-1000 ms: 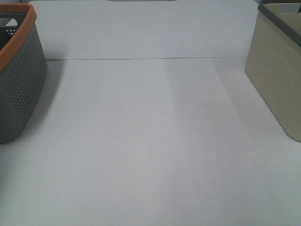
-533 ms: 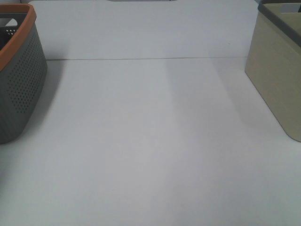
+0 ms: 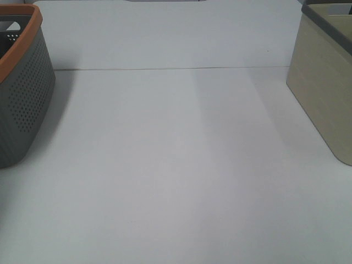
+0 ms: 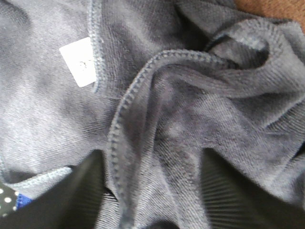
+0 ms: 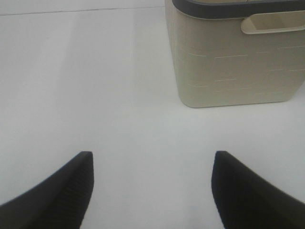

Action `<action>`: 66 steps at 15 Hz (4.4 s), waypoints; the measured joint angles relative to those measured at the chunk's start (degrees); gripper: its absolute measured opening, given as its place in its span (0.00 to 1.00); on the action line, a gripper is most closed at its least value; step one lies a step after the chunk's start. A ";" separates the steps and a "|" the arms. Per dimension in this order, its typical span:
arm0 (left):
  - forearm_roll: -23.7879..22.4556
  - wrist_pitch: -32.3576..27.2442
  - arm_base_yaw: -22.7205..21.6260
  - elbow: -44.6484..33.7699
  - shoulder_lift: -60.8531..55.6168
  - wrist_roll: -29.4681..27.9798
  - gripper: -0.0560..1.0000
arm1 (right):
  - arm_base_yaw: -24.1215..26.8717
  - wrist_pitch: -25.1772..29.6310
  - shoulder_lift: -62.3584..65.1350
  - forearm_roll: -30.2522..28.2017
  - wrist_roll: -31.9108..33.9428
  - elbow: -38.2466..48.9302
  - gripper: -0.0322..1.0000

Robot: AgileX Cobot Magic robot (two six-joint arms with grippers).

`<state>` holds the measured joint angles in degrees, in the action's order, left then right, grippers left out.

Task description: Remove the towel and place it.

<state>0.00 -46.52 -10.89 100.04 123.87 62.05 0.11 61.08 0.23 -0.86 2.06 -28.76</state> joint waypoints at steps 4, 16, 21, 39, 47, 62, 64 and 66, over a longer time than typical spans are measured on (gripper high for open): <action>-0.52 2.35 0.00 0.00 0.00 -1.60 0.50 | 0.00 0.00 0.00 0.00 0.00 0.00 0.71; -0.92 1.89 0.00 0.00 0.17 -0.17 0.05 | 0.00 0.00 0.00 0.00 0.00 0.00 0.71; -0.92 -1.15 0.00 0.00 -2.06 -0.11 0.05 | 0.00 0.00 0.00 0.00 0.00 0.00 0.71; 4.18 -18.96 0.00 0.29 -34.43 -5.79 0.05 | 0.00 0.00 0.00 0.00 0.00 0.00 0.71; 17.30 -23.09 0.00 15.07 -37.59 -4.35 0.05 | 0.00 0.00 0.00 0.00 0.00 0.00 0.71; 42.34 -10.43 15.18 19.08 -34.49 10.43 0.05 | 0.00 -21.83 -19.08 25.55 -17.25 -1.95 0.71; 42.34 -7.22 20.11 20.63 -30.94 10.43 0.05 | 0.00 -26.76 -24.01 31.63 -22.92 -1.95 0.71; 42.34 -4.81 24.12 21.03 -28.65 10.37 0.05 | 0.00 -30.77 -28.30 36.10 -28.82 -1.95 0.71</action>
<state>42.34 -51.34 13.24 121.07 95.23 72.42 0.11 30.31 -28.07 35.24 -26.76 -30.71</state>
